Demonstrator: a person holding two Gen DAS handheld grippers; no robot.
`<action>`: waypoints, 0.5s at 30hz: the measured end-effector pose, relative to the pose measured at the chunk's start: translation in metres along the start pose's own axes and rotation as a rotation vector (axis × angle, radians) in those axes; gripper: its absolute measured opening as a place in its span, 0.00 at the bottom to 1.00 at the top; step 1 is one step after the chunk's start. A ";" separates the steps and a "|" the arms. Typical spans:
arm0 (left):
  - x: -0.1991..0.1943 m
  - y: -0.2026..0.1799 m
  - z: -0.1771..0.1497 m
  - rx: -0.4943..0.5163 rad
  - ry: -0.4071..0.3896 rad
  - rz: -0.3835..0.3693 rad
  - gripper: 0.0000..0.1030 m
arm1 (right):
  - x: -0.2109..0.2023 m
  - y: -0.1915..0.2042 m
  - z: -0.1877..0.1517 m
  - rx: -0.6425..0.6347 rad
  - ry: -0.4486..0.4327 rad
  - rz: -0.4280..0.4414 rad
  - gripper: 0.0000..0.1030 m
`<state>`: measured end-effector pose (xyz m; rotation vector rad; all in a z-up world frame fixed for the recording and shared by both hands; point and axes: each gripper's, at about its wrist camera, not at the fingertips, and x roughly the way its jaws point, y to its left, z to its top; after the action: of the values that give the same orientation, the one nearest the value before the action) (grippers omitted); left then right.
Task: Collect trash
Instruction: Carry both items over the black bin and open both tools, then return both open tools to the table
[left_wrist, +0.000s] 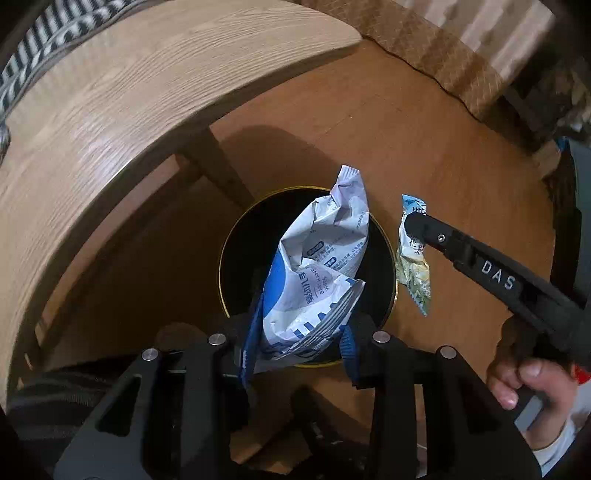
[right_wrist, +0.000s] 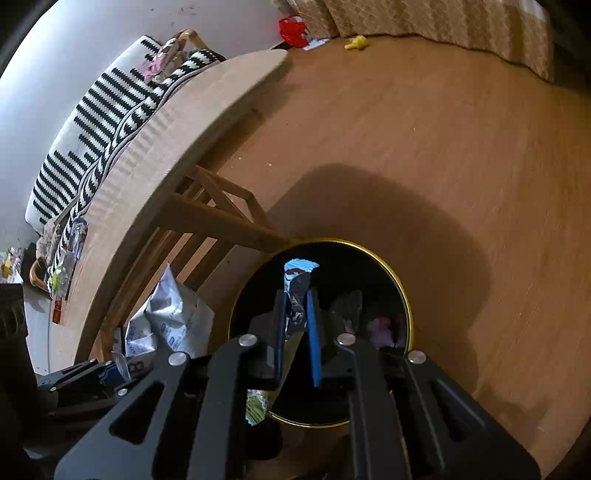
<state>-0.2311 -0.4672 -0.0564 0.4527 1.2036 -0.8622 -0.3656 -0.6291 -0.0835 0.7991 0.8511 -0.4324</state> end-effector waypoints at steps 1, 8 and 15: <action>0.001 0.000 0.001 -0.003 -0.006 0.008 0.36 | 0.002 -0.002 0.000 0.010 -0.001 -0.001 0.11; 0.004 0.014 -0.003 -0.091 -0.043 -0.049 0.83 | -0.002 -0.022 0.008 0.162 -0.045 0.012 0.94; -0.067 0.060 0.009 -0.128 -0.230 -0.026 0.85 | -0.013 -0.013 0.009 0.135 -0.159 -0.240 0.94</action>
<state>-0.1862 -0.4143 0.0016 0.2274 1.0463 -0.8304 -0.3771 -0.6445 -0.0752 0.7774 0.7775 -0.7627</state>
